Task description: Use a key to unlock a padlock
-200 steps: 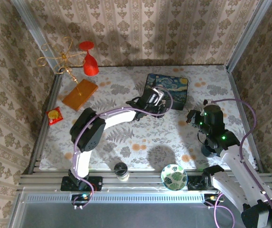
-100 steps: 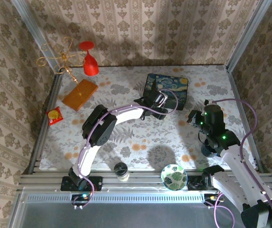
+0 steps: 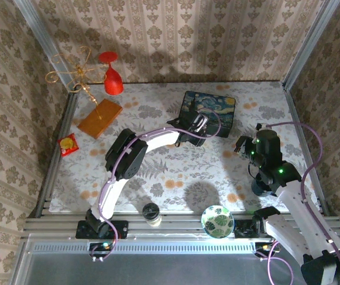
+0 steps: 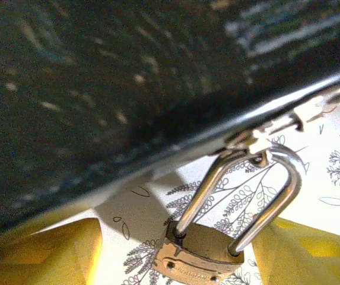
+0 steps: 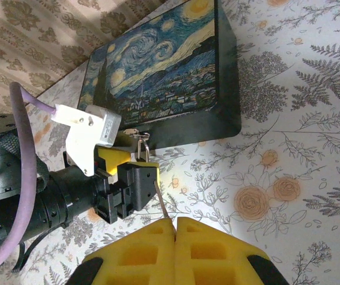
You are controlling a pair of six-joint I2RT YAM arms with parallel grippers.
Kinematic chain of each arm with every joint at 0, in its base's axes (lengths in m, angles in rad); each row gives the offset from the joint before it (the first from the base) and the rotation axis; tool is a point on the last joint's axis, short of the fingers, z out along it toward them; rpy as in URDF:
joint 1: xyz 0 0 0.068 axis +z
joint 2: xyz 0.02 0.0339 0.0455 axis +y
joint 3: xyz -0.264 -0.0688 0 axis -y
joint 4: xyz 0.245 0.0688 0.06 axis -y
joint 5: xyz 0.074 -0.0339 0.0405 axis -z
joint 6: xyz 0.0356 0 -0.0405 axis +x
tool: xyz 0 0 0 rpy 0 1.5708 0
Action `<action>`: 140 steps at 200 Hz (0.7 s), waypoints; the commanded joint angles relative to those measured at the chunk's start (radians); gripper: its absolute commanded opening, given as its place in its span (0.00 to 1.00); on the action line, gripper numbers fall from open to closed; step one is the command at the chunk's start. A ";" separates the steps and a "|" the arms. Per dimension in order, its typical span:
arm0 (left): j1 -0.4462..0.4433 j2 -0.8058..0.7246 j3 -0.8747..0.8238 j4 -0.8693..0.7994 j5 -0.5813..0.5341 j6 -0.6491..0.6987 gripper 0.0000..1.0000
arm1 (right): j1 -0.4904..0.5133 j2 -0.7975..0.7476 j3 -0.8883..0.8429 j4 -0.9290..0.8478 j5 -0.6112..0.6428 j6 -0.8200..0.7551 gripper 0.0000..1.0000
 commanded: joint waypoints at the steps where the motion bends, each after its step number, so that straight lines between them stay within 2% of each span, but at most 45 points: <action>1: -0.019 0.030 0.025 -0.035 0.015 0.001 0.68 | -0.005 0.009 0.020 0.006 0.028 -0.006 0.00; 41: -0.037 0.036 0.020 -0.024 -0.044 -0.036 0.54 | -0.007 0.024 0.030 0.013 0.016 -0.004 0.00; 108: -0.029 0.057 0.065 -0.041 -0.086 -0.039 0.58 | -0.009 -0.017 0.022 0.008 0.024 -0.002 0.00; 131: -0.027 0.065 0.085 -0.050 -0.077 -0.026 0.55 | -0.010 -0.016 0.020 0.007 0.025 -0.002 0.00; 140: -0.028 0.068 0.092 -0.053 -0.074 -0.023 0.50 | -0.011 -0.015 0.020 0.007 0.025 -0.002 0.00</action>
